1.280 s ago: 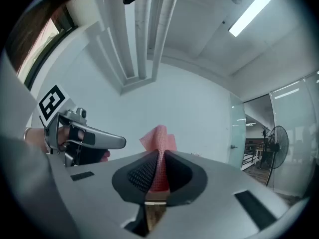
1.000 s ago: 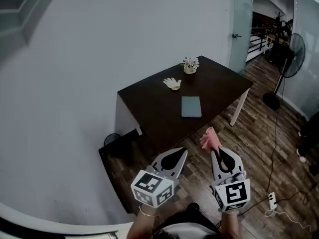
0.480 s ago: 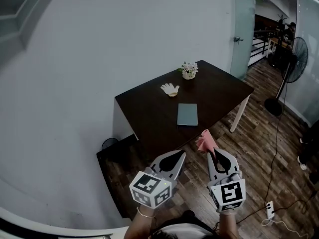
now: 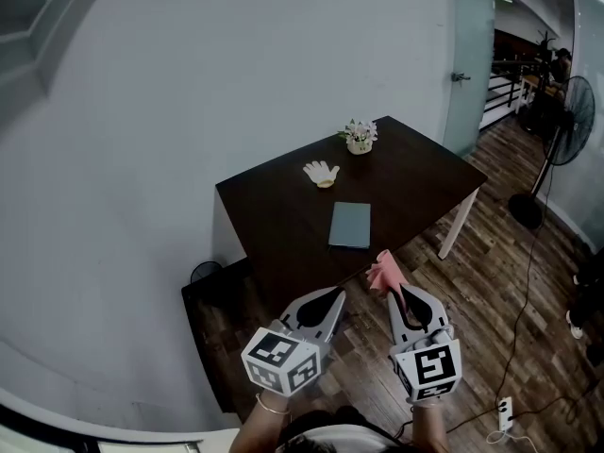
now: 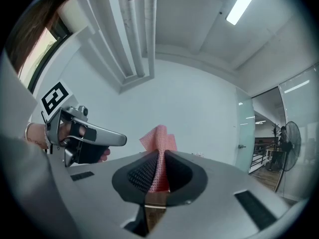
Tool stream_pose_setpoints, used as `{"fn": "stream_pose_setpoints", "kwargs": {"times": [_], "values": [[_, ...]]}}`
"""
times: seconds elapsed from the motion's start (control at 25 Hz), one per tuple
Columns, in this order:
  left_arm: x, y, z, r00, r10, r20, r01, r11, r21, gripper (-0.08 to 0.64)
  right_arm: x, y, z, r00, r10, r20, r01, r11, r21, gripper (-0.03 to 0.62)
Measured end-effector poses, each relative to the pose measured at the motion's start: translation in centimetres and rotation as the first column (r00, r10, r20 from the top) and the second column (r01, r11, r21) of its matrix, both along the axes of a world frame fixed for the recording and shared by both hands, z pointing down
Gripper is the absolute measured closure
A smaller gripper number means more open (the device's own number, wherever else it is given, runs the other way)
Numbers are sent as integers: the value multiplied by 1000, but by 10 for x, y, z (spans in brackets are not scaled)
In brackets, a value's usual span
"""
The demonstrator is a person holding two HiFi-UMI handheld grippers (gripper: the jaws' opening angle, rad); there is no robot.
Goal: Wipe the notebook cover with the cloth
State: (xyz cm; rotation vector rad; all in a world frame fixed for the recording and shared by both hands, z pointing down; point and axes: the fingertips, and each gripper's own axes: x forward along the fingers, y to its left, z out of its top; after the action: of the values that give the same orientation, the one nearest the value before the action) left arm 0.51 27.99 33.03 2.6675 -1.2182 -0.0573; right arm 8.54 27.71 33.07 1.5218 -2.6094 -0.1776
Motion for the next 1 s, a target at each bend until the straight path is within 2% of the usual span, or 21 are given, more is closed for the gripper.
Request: {"fn": "stream_pose_setpoints", "kwargs": {"times": [0.48, 1.0], "values": [[12, -58, 10, 1000, -27, 15, 27, 1000, -16, 541, 7, -63, 19, 998, -57, -8, 57, 998, -34, 557], [6, -194, 23, 1000, 12, -2, -12, 999, -38, 542, -1, -194, 32, 999, -32, -3, 31, 997, -75, 555]]}}
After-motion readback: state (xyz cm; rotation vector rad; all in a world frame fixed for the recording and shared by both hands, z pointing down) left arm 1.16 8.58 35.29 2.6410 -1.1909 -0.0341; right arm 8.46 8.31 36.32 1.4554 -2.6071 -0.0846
